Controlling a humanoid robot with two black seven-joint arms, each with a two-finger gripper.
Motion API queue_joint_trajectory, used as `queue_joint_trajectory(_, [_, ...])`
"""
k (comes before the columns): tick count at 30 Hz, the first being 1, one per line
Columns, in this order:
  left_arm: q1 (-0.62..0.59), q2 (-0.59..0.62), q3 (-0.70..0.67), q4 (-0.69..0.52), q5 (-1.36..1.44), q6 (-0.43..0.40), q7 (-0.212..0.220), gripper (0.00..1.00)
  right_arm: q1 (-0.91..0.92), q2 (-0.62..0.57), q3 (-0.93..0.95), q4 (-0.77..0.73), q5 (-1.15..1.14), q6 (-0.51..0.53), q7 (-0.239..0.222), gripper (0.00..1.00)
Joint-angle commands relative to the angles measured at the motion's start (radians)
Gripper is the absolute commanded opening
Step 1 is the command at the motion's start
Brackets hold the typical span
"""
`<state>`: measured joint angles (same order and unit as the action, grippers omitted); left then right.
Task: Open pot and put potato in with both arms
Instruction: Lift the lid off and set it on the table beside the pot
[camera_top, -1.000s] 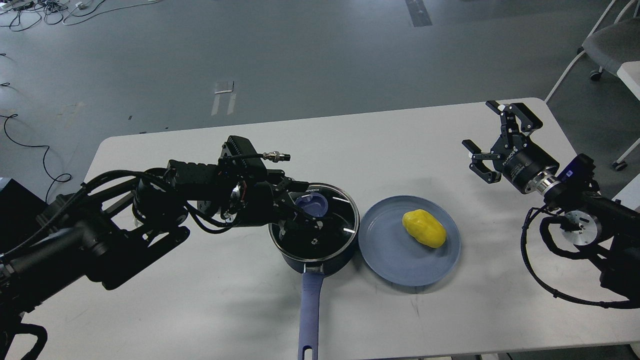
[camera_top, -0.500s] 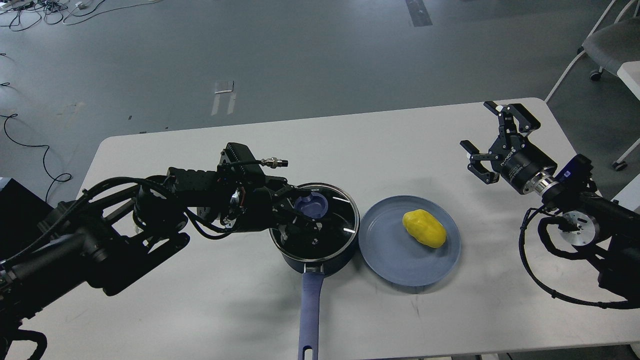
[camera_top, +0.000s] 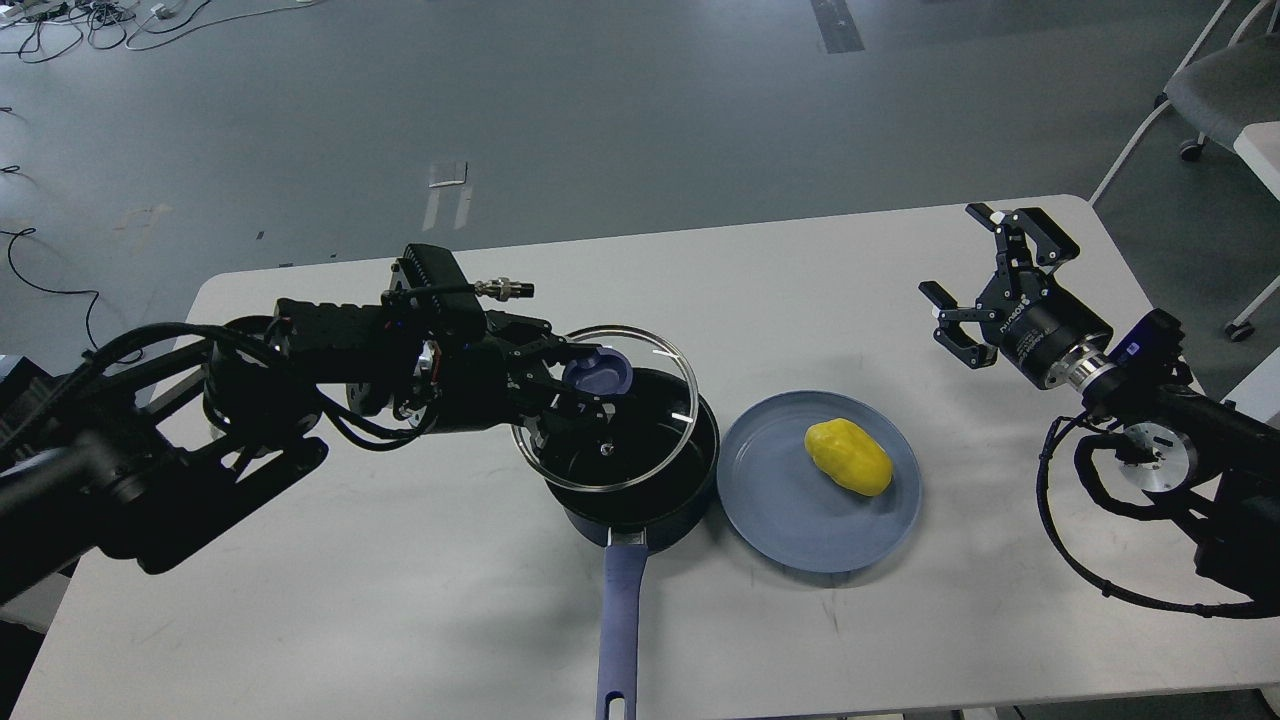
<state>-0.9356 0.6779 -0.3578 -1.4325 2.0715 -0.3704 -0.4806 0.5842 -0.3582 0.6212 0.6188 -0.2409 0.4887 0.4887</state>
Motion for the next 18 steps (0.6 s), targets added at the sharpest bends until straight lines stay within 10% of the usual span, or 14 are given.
queue_joint_trajectory(1, [-0.012,0.12,0.005,-0.008,-0.041,0.057,-0.008,0.34,0.0,-0.005,0.0,0.001,0.0,0.0,0.0,1.0])
queue_joint_trajectory(18, [0.271,0.296,0.026,0.188,-0.054,0.303,-0.008,0.37,0.002,-0.012,0.0,0.002,0.0,0.0,0.0,1.0])
